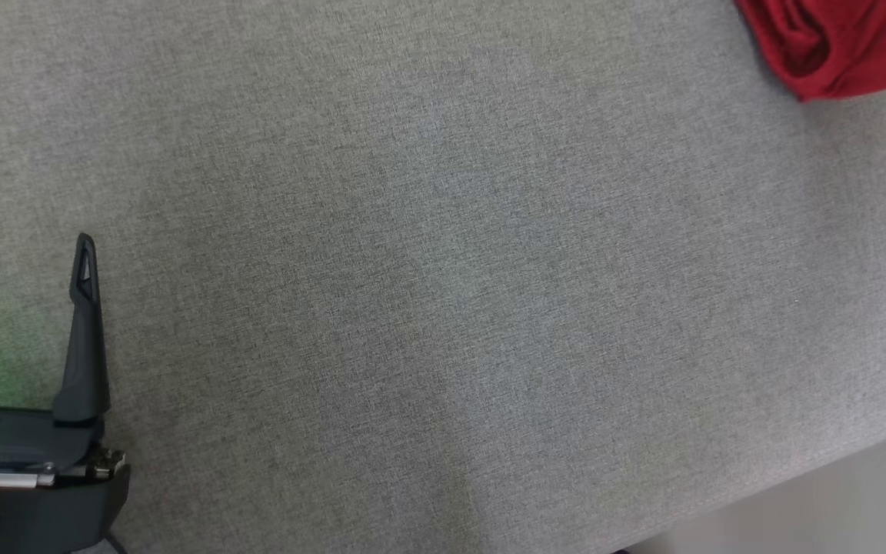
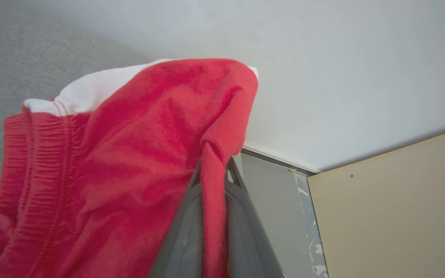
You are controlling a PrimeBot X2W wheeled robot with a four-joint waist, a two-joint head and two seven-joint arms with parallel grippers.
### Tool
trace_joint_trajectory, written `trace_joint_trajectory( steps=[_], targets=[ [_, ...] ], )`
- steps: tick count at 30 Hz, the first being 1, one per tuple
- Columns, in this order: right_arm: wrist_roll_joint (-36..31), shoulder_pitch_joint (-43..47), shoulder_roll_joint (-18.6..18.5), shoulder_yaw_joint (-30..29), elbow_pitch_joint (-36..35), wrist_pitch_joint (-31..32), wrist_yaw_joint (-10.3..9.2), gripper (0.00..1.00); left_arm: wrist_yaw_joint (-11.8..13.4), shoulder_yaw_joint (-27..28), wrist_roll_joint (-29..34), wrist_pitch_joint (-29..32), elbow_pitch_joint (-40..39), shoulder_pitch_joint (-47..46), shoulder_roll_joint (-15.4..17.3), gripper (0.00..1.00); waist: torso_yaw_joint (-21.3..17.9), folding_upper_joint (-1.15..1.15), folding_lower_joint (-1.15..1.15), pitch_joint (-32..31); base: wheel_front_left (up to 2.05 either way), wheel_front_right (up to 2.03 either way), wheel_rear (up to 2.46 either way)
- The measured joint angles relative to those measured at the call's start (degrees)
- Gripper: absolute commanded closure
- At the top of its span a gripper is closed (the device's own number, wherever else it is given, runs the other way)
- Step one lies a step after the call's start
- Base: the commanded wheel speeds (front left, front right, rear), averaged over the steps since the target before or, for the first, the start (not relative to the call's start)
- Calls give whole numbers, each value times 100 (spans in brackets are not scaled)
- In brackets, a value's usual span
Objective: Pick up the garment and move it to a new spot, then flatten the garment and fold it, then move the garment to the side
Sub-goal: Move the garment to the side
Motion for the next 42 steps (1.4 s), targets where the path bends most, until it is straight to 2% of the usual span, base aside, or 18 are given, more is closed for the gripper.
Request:
trace_joint_trajectory(
  steps=[7, 8, 13, 19, 26, 34, 35, 42],
  targets=[
    [1, -299, 63, -12, 456, -4, 0, 100, 31, 16, -1, 45, -70, 0, 45, 0, 5, 0, 0, 105, 0, 0, 0],
    [-3, -335, 122, -11, 535, -123, 0, 0, 51, 20, -9, 45, -69, 3, 53, 0, 4, 0, 0, 109, 0, 0, 0],
    [-118, -430, 187, -4, 713, -291, 0, 0, 70, 43, -16, 45, -65, 10, 74, 0, -13, 0, -1, 99, 0, 0, 0],
    [112, -466, 392, -287, 969, -557, 0, 0, 110, 21, -36, -11, 34, 11, 71, 0, -29, 0, -1, 2, 0, 0, 0],
    [175, -278, 535, -493, 879, -1033, 0, 0, 202, -66, -113, -268, 398, 92, -89, 0, 31, 0, -1, -353, 0, 0, 0],
    [277, 433, 749, -1126, -12, -1124, 0, 0, 299, -193, -264, -569, 924, 282, -399, 0, 209, -2, -1, -992, 0, 0, 0],
    [246, 730, 764, -1274, -315, -1136, 0, 0, 304, -216, -316, -622, 1056, 344, -483, 0, 275, -2, -1, -1166, 0, 0, 0],
    [97, 1911, 854, -1942, -1270, -1137, 0, 0, 361, -261, -466, -765, 1471, 598, -737, 0, 549, -2, -2, -1765, 0, 0, 0]
  ],
)
